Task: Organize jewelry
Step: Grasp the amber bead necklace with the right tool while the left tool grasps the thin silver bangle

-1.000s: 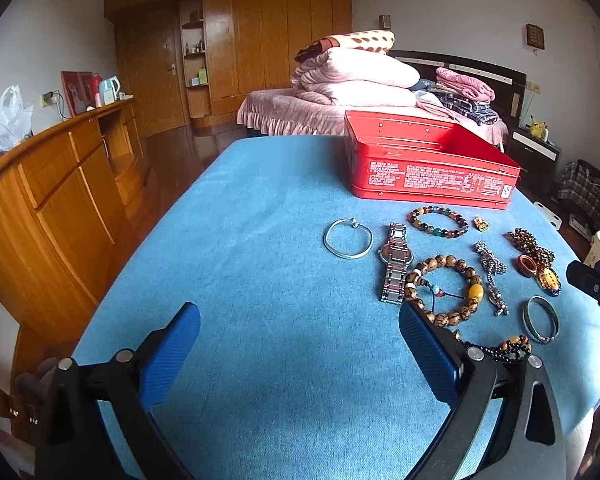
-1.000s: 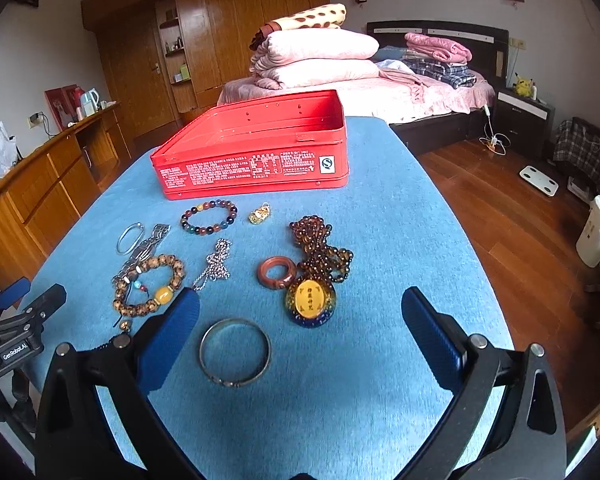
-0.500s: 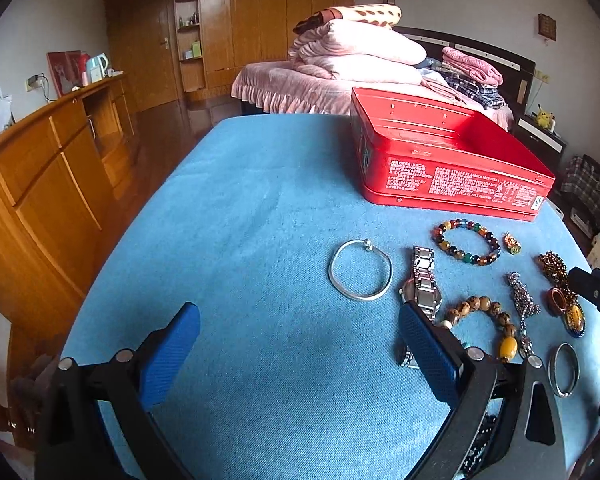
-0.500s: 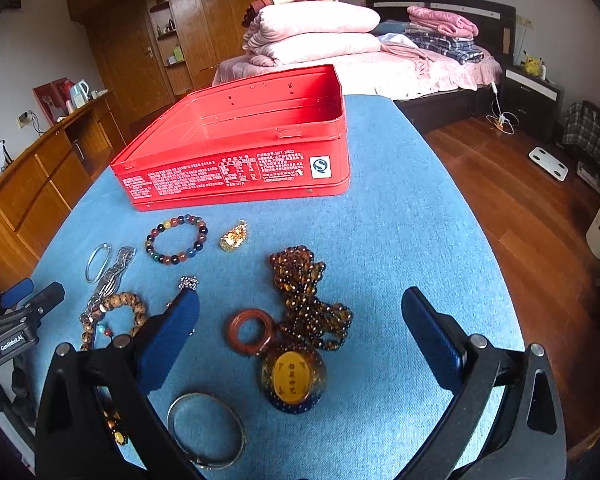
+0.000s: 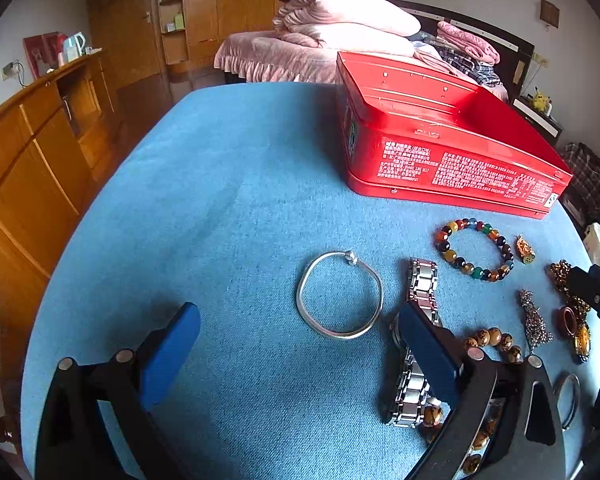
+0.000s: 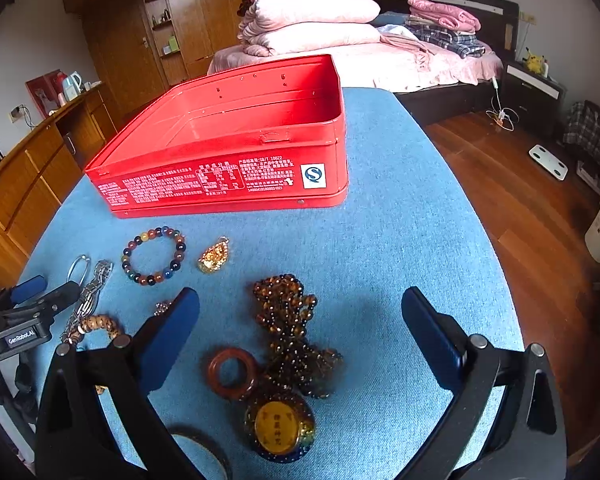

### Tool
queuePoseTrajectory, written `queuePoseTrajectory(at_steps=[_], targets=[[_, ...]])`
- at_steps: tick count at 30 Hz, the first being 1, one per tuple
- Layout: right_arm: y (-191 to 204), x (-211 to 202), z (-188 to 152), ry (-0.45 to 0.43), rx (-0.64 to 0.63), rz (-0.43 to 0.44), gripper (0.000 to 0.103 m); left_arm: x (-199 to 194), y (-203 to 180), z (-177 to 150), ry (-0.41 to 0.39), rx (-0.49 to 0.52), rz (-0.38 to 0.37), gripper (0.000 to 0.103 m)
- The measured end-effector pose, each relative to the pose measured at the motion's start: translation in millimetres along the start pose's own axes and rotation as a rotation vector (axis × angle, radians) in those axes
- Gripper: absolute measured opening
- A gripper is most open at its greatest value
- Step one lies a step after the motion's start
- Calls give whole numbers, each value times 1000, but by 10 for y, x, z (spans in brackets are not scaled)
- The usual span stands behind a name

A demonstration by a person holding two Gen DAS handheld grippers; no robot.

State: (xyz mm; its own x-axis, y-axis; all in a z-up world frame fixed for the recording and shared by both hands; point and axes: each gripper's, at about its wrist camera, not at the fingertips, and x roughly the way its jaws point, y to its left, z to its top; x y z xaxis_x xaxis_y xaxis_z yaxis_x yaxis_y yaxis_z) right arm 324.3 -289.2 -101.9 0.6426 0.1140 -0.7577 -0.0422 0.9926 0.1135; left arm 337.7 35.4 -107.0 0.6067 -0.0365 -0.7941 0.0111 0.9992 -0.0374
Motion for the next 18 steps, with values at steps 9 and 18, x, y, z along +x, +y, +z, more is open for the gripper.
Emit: queuePoseTrajectory(at_steps=[9, 18], targets=[[-48, 105, 48, 39, 5, 17, 75, 90, 61, 37, 22, -9, -11, 97], [-34, 81, 11, 38, -16, 10, 73, 103, 64, 62, 30, 28, -2, 97]])
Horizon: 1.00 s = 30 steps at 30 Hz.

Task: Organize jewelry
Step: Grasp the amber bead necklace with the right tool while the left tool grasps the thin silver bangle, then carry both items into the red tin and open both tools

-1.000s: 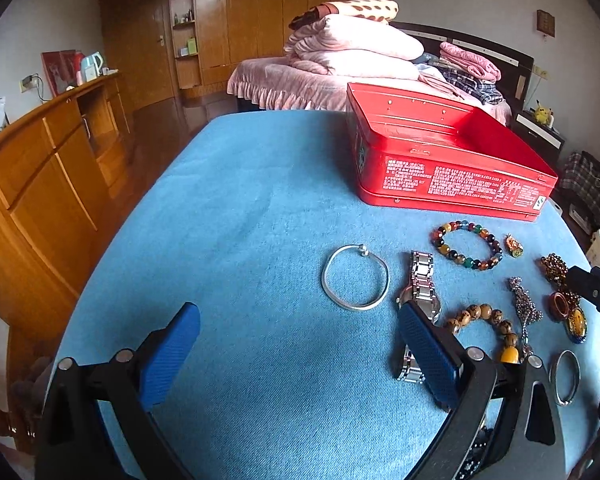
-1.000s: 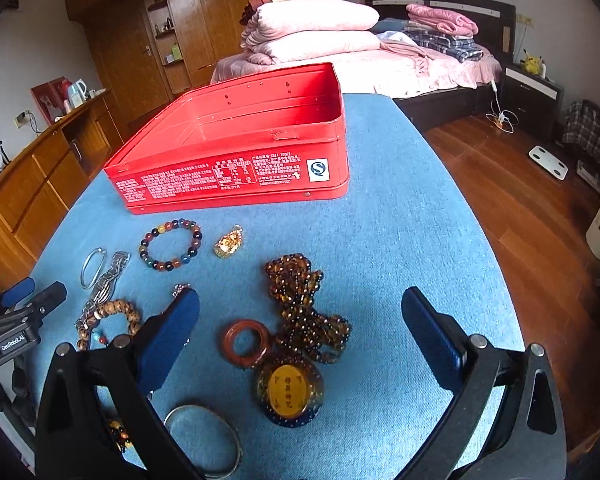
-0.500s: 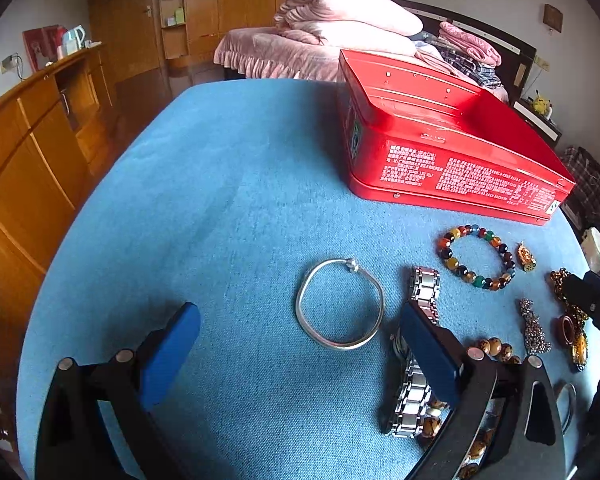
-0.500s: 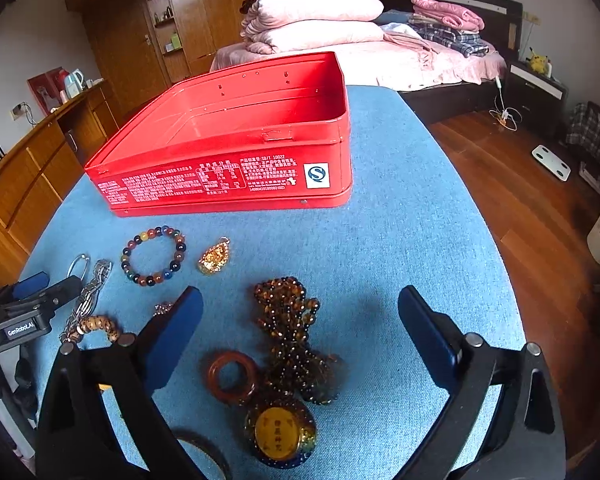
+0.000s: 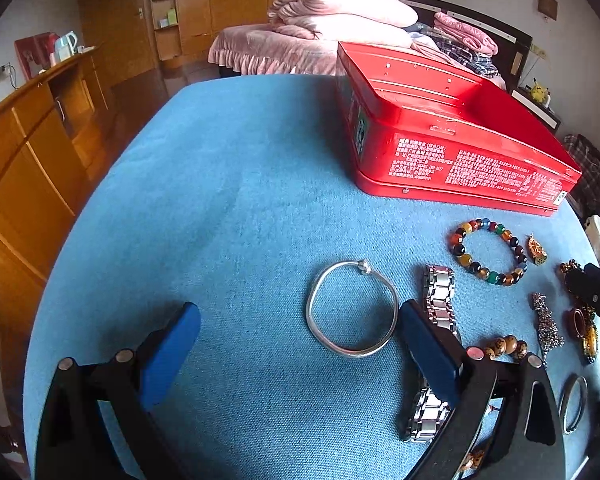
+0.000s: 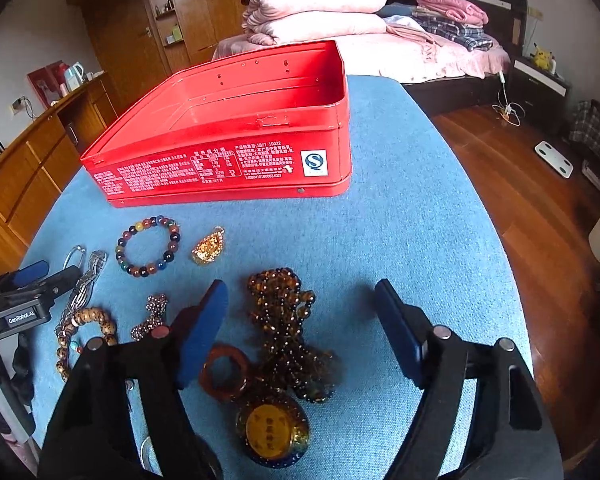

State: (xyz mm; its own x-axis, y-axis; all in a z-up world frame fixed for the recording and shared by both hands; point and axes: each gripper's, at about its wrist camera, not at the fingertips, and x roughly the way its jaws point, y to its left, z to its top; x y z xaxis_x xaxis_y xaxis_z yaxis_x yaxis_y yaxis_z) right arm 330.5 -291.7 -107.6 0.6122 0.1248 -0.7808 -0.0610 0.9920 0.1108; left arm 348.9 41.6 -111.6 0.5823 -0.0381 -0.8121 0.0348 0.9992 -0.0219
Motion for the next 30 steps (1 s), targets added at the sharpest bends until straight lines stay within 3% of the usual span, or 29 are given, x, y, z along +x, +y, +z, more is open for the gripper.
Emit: queuePoseTrajectory(at_steps=[6, 11, 16, 19, 26, 30], targets=[[22, 2, -26, 4, -15, -34, 65, 60, -31, 64, 14, 20, 22, 98], [46, -21, -78, 3, -37, -75, 50, 48, -6, 36, 7, 18, 10, 98], [51, -49, -116, 3, -54, -91, 43, 12, -12, 4, -2, 20, 10, 93], [27, -74, -135, 2, -48, -82, 27, -20, -5, -15, -14, 20, 12, 83], [3, -150, -190, 2, -30, -48, 22, -89, 20, -23, -40, 19, 16, 45], [-9, -218, -197, 2, -1, 8, 20, -135, 89, -47, -44, -5, -14, 45]])
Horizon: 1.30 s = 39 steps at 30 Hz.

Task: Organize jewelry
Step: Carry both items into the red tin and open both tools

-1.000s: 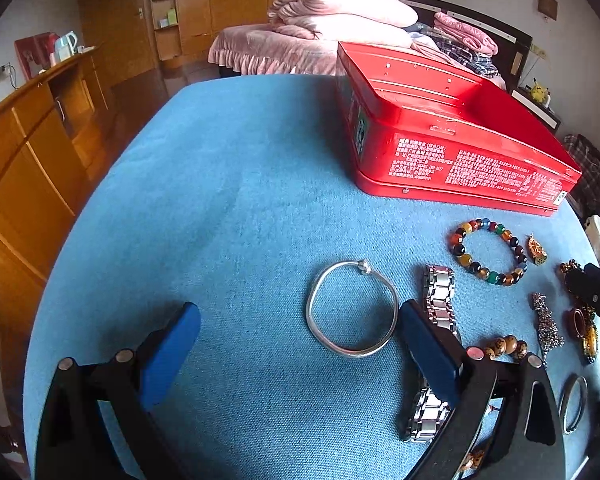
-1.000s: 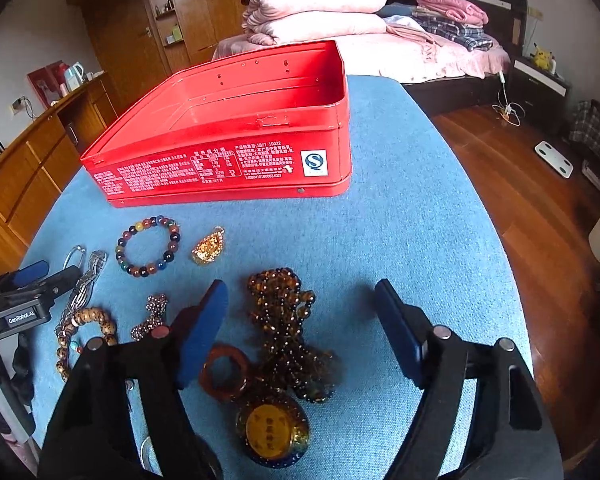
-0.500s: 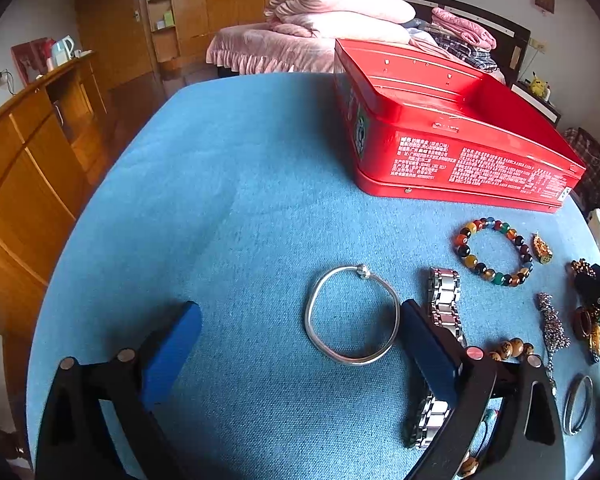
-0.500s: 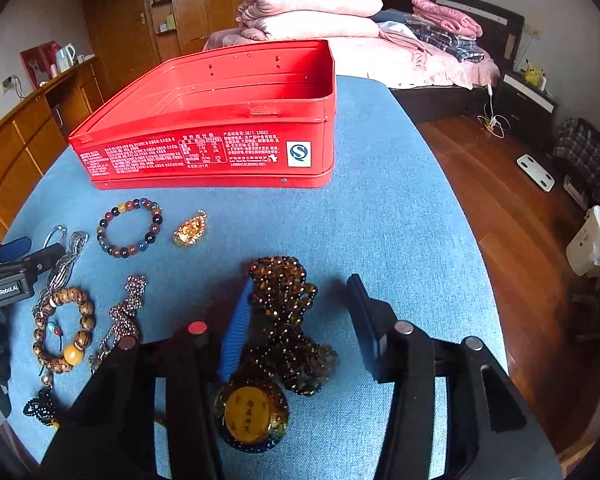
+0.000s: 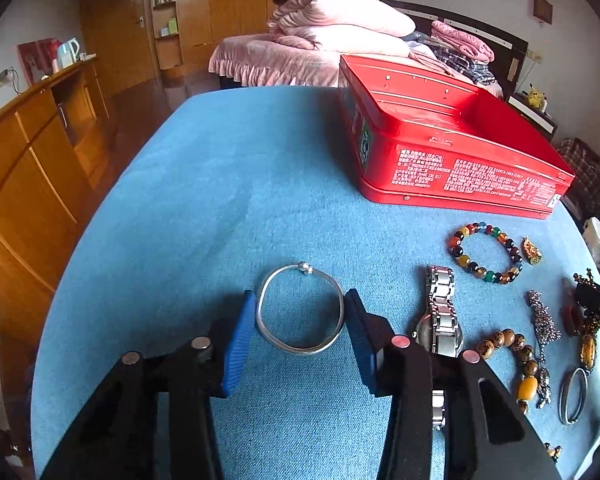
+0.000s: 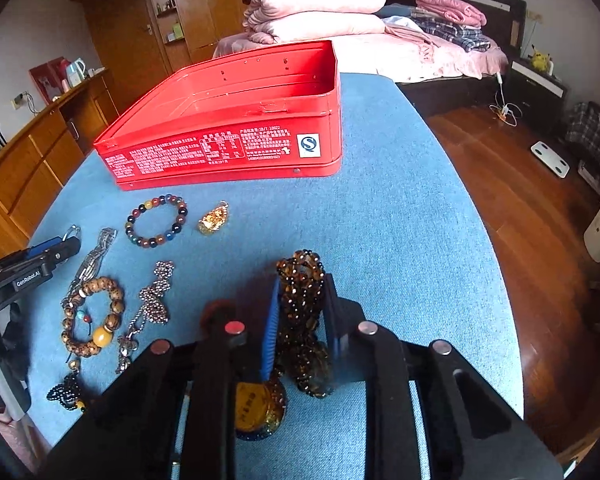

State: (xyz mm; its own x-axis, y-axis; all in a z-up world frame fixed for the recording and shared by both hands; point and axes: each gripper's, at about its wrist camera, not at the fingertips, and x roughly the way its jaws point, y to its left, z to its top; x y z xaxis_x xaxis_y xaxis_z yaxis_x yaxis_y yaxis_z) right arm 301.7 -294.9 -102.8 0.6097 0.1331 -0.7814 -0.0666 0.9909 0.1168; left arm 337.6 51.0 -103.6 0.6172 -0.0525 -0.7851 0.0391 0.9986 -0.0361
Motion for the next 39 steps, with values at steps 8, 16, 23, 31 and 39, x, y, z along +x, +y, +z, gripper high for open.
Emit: queuePoseTrajectory(at_steps=[8, 16, 23, 31, 39], targets=[[44, -210, 155, -44, -10, 47, 18, -201, 39, 11, -35, -21, -47, 45], [139, -378, 405, -97, -27, 100, 18, -475, -202, 285, -119, 41, -92, 45], [156, -498, 803, -161, -31, 122, 18, -519, -499, 689, -174, 73, -114, 45], [122, -403, 1415, -205, -27, 137, 18, -267, -823, 1268, -195, 87, -112, 45], [65, 66, 1762, -169, -10, 140, 18, 172, -927, 1520, -152, 74, -106, 45]])
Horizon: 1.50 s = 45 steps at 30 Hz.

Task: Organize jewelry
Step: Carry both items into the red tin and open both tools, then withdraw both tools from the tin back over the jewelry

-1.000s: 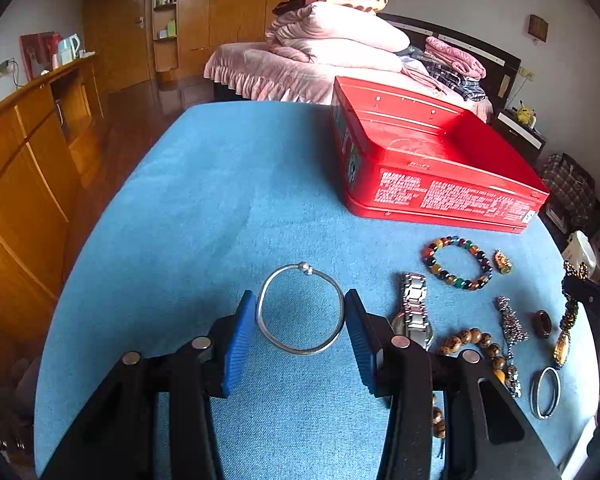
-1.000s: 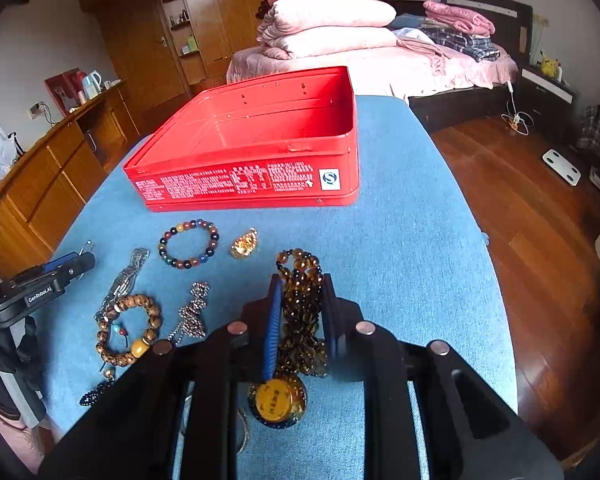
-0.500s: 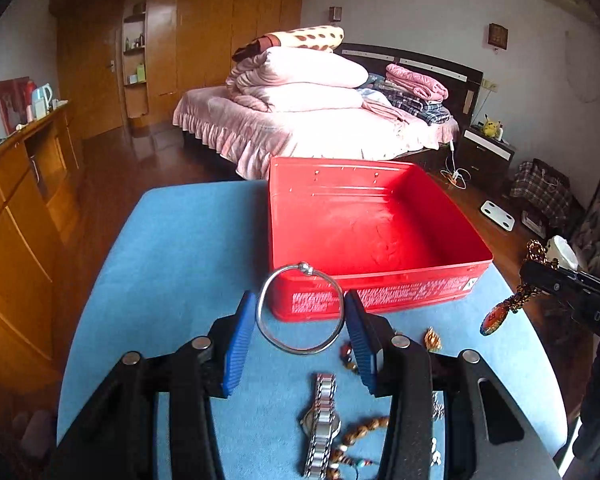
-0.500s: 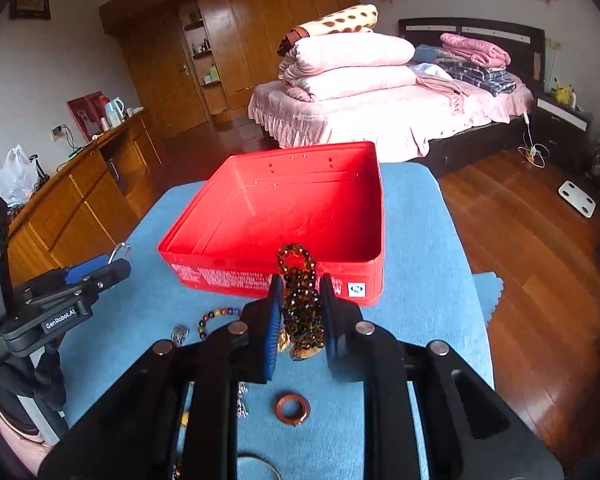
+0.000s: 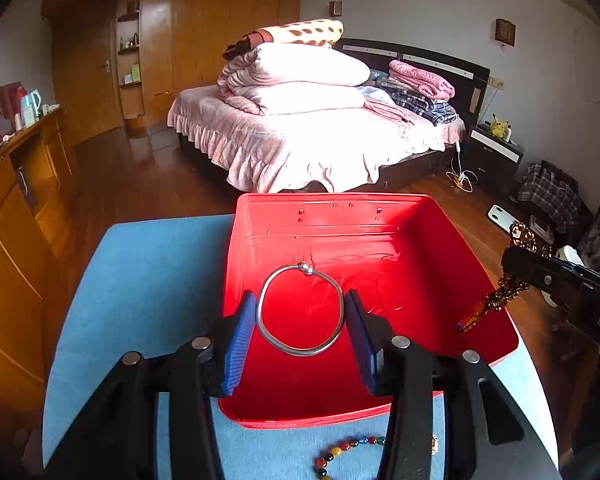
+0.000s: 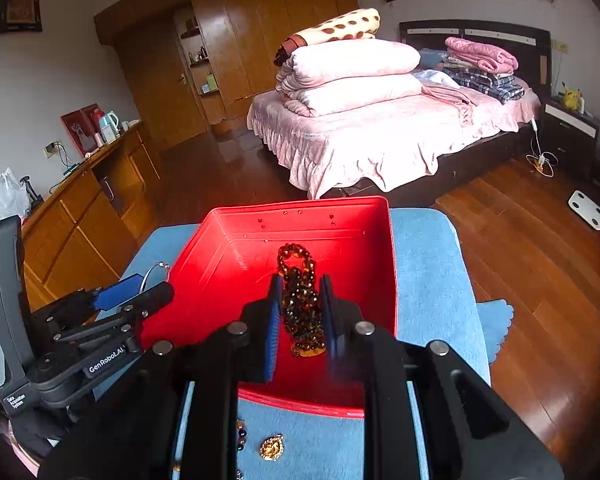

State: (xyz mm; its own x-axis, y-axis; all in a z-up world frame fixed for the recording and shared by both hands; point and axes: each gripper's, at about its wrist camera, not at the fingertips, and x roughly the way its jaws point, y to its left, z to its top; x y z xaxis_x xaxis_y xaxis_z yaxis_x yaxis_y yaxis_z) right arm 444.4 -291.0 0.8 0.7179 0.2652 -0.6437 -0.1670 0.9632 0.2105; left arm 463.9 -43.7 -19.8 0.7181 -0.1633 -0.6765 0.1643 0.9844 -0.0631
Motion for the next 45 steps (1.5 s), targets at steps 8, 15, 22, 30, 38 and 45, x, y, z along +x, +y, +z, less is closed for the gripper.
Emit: queuePoseTrajectory(at_steps=[8, 15, 22, 30, 38, 45], targets=[[-48, 288, -56, 39, 9, -7, 27, 137, 16, -66, 18, 4, 24, 64], [-40, 100, -102, 2, 15, 2, 29, -95, 18, -103, -15, 6, 22, 67], [35, -200, -367, -33, 3, 10, 35, -466, 81, -314, -68, 7, 48, 70], [91, -448, -931, -25, 14, 12, 46, -701, 234, -790, -47, -12, 69, 79], [136, -402, -1473, 53, 40, -32, 60, -709, 289, -1266, 26, -42, 88, 87], [186, -389, -1725, 83, 35, -57, 77, -704, 275, -1548, 63, -43, 87, 94]])
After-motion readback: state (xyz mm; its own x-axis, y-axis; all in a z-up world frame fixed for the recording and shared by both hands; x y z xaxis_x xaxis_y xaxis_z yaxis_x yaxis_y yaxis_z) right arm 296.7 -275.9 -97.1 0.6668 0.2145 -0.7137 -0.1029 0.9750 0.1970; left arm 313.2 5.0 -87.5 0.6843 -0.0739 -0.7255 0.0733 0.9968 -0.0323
